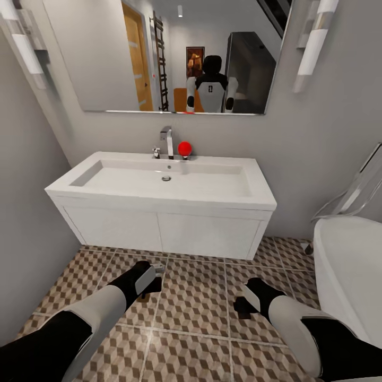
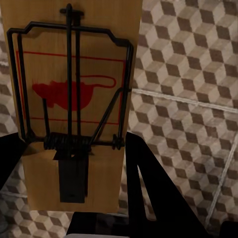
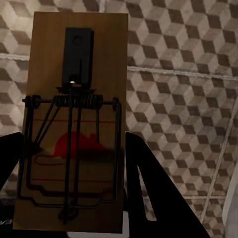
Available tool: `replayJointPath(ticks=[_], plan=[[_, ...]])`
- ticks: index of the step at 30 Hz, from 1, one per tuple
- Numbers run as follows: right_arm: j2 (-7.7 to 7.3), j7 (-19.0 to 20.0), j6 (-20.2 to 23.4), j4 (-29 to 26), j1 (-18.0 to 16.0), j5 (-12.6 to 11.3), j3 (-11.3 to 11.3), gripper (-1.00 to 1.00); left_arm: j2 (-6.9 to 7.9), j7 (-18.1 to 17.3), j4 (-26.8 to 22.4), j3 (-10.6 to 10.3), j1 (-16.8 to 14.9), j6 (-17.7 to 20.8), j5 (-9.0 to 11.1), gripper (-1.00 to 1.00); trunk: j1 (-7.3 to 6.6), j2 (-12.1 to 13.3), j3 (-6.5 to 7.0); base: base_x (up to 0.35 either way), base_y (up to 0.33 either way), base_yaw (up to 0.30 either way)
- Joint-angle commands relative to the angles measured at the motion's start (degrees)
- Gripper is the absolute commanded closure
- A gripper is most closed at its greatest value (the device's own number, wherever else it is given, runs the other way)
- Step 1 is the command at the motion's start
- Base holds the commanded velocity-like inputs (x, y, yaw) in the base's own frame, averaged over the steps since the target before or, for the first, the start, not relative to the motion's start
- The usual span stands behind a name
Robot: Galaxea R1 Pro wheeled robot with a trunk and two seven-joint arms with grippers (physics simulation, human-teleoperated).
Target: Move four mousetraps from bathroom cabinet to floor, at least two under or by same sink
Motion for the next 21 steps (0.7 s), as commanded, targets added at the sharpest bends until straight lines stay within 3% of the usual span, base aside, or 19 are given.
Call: replayJointPath(ticks=[1,21], plan=[[-0.03,0.00,-0.03,0.00,0.00,-0.16,-0.01,1.00,-0.01,-0.09,-0.01,0.00,0.00,0.08,-0.19,1.00,0.00,0.00,0.00,0.000,0.000,0.002],[-0.06,0.03,-3.28,0.00,0.00,-0.15,-0.08,1.00,-0.25,0.19,-0.26,0.09,0.00,0.22,-0.10,1.00,4.39,-8.02,-3.59,0.000,0.000,0.000]])
